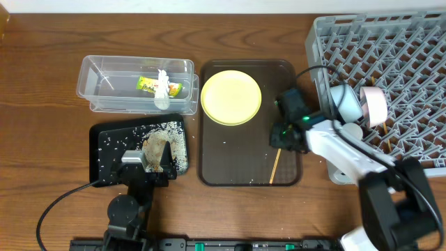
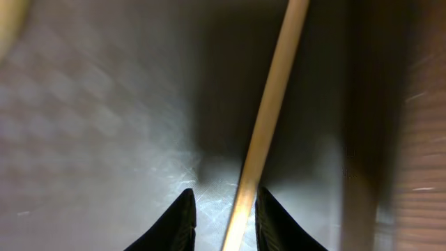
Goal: Sort waste into correct bins and load items into the dishwasher rack
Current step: 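Lift the second chopstick and stand it in the dish rack, then move the right gripper to the yellow plate edge and grasp it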
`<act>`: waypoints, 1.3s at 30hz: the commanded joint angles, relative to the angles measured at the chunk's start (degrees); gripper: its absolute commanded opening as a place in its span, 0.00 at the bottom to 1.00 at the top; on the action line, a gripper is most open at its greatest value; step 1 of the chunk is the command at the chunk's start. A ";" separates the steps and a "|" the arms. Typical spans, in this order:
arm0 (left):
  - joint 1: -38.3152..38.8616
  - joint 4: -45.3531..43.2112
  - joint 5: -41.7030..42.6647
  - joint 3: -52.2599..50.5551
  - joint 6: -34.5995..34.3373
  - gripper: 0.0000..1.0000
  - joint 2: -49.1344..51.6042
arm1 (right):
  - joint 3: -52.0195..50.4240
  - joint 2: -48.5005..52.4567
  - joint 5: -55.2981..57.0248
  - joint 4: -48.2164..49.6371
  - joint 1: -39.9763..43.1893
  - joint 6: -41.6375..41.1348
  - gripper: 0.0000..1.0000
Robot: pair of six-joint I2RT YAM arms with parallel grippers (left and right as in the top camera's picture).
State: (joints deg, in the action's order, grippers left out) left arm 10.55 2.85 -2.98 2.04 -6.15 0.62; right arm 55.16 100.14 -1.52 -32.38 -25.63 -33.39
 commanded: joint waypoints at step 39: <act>-0.35 0.92 -0.50 -1.81 -0.09 0.93 -0.39 | 20.04 -14.29 4.74 -3.17 41.48 53.83 0.01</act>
State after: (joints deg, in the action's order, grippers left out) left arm 10.55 2.83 -2.98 2.04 -6.15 0.62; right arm 75.79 82.89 2.74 -35.33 13.04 14.85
